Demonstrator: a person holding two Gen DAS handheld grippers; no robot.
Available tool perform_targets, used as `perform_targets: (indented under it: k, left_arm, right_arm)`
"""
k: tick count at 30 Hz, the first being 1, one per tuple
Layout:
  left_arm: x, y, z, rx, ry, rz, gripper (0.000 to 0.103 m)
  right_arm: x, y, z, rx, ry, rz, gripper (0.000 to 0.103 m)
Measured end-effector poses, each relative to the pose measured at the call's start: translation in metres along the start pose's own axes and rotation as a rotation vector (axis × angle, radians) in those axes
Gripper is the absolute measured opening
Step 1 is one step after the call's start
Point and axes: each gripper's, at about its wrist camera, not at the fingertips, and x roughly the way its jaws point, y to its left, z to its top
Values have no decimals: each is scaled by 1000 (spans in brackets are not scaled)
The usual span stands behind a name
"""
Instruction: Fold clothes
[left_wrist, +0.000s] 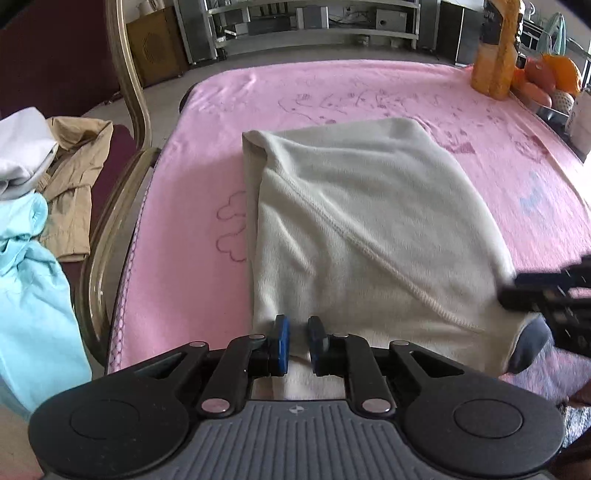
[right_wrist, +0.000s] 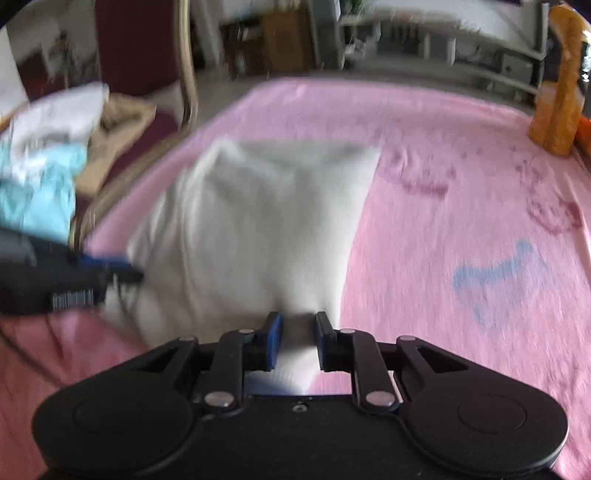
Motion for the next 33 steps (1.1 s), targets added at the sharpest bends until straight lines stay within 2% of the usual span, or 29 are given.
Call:
perform_targets:
  k: [3,6,7,10,12,15,21,24,28,30,33]
  left_arm:
    - [-4,4,-6,-2,9,2,15]
    - [-13,11,-12,-57,11,-3,15]
    - [-18,15,-16,-85,4,-16,14]
    - [-32,24,-20,-157,-48,-119,14]
    - [-36,20,-18,-146,-81,-153,14]
    - [-33,8,-16,-103,-88,-177,14]
    - [-10,-19,-17,48,-22,-87,16]
    - [-11,-16,-18,49,-6,-79,17]
    - [-15,0,-21,-14,21,-101,17]
    - [-26,7,-27,-66,-11,-127,17]
    - [-48,23,-27,-166,-118,-188,22]
  right_arm:
    - [-16,-5,-13,25,32,14,18]
    - [-33,-9,-22,55,46,5,18]
    - [-38,-10,-23,67,32,10,18]
    - [-54,-16,-20,104,-60,50,16]
    - [-61,-18,-17,124,-110,84,5]
    - [-53,-7,-12,104,-121,147,4]
    - [-15,18,-5,21,-62,237,4]
    - [-4,28,-15,-62,-23,183,3]
    - [-16,14,-23,17,57,173,4]
    - [-24,3,-28,62,77,176,6]
    - [-44,-13,-24,147,9,219,8]
